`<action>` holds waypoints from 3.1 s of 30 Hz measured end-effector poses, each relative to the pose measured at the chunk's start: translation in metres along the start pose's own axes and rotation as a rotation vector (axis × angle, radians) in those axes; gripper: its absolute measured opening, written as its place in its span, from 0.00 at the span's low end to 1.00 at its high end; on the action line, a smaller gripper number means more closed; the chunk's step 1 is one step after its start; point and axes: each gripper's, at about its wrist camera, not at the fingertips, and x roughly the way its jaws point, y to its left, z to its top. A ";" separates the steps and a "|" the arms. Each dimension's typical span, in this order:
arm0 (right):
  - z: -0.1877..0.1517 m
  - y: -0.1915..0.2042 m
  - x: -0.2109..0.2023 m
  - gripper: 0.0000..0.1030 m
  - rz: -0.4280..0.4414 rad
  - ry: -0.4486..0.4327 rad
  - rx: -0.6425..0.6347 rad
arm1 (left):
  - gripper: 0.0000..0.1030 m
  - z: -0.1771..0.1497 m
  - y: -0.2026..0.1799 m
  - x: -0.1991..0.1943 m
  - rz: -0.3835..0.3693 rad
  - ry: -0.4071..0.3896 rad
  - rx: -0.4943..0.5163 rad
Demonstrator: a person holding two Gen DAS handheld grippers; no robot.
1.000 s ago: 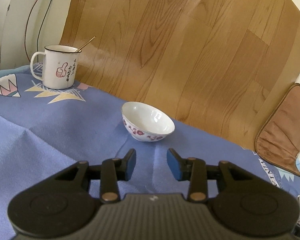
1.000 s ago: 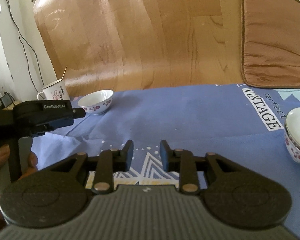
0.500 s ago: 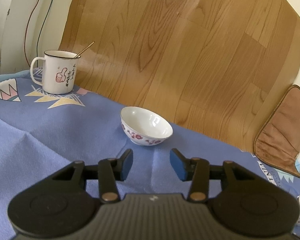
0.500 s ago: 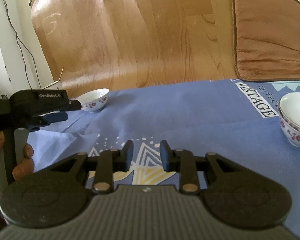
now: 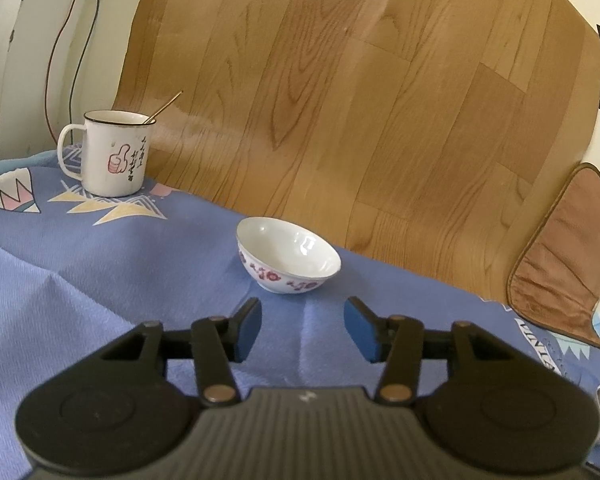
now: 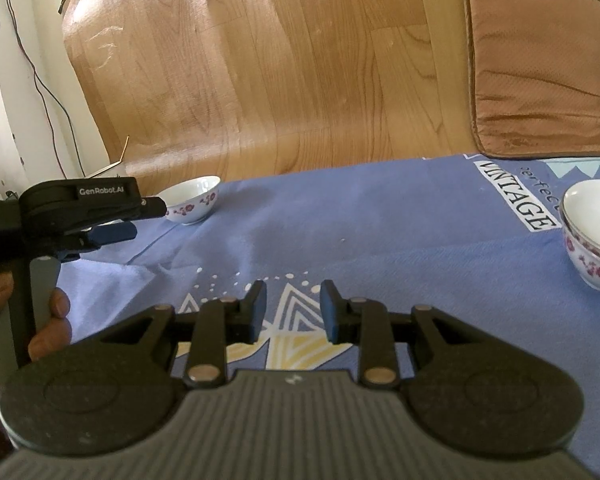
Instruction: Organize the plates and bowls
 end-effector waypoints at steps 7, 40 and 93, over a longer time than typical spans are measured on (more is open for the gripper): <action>0.000 -0.001 0.000 0.31 0.004 0.002 0.002 | 0.46 0.000 0.000 0.000 0.000 -0.001 0.001; -0.001 0.004 0.002 0.32 -0.001 0.007 -0.005 | 0.48 0.002 0.000 -0.002 -0.008 -0.022 0.010; 0.004 0.004 0.011 0.34 0.005 0.059 -0.011 | 0.49 0.005 0.007 -0.010 0.011 -0.077 -0.017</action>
